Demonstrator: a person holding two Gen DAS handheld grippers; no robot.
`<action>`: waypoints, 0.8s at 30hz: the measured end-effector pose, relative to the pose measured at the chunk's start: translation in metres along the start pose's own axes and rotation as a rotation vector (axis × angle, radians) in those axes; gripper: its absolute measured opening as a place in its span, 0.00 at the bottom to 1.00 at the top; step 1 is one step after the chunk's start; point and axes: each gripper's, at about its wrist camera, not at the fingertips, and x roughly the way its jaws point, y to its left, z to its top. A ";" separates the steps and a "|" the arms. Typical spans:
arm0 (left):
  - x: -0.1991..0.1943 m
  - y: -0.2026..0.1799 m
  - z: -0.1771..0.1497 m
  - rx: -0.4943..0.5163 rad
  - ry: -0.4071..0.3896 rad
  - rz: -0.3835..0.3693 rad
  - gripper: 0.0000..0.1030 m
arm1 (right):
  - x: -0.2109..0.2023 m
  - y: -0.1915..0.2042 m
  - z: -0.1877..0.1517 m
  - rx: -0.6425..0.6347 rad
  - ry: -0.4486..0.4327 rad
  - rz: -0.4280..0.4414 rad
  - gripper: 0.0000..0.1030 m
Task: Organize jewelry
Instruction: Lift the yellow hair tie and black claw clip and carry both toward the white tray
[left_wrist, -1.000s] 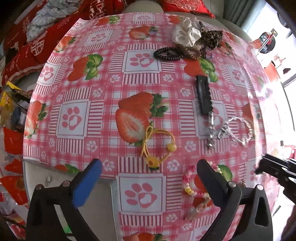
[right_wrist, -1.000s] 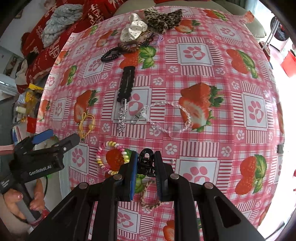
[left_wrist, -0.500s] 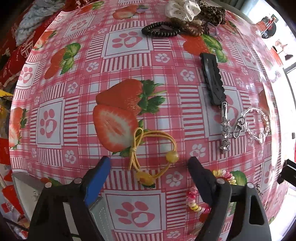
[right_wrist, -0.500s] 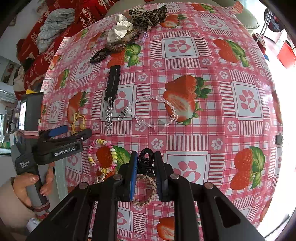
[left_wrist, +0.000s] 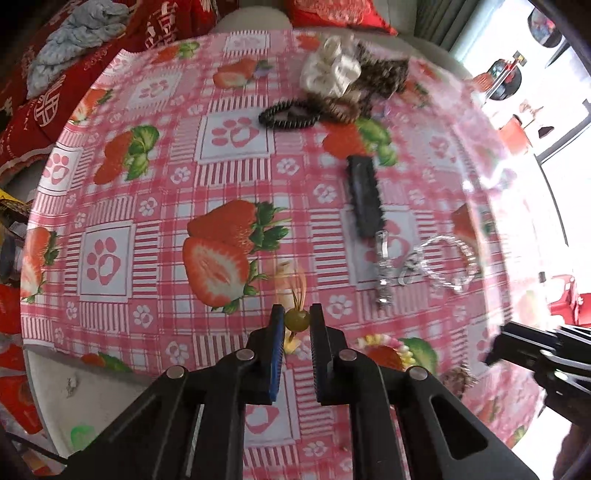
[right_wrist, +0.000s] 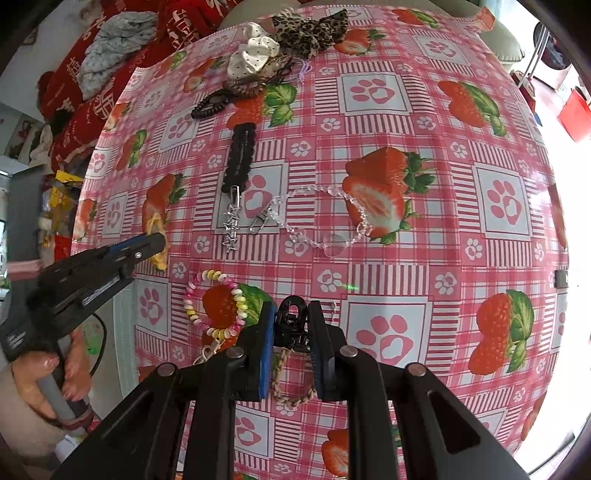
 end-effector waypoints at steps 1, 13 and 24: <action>-0.010 0.003 -0.004 -0.004 -0.014 -0.009 0.18 | 0.000 0.002 0.001 -0.002 -0.001 0.001 0.19; -0.087 0.020 -0.030 -0.141 -0.098 -0.031 0.18 | -0.007 0.054 0.007 -0.102 -0.009 0.032 0.19; -0.129 0.085 -0.108 -0.316 -0.101 0.058 0.18 | 0.003 0.142 0.001 -0.270 0.027 0.107 0.19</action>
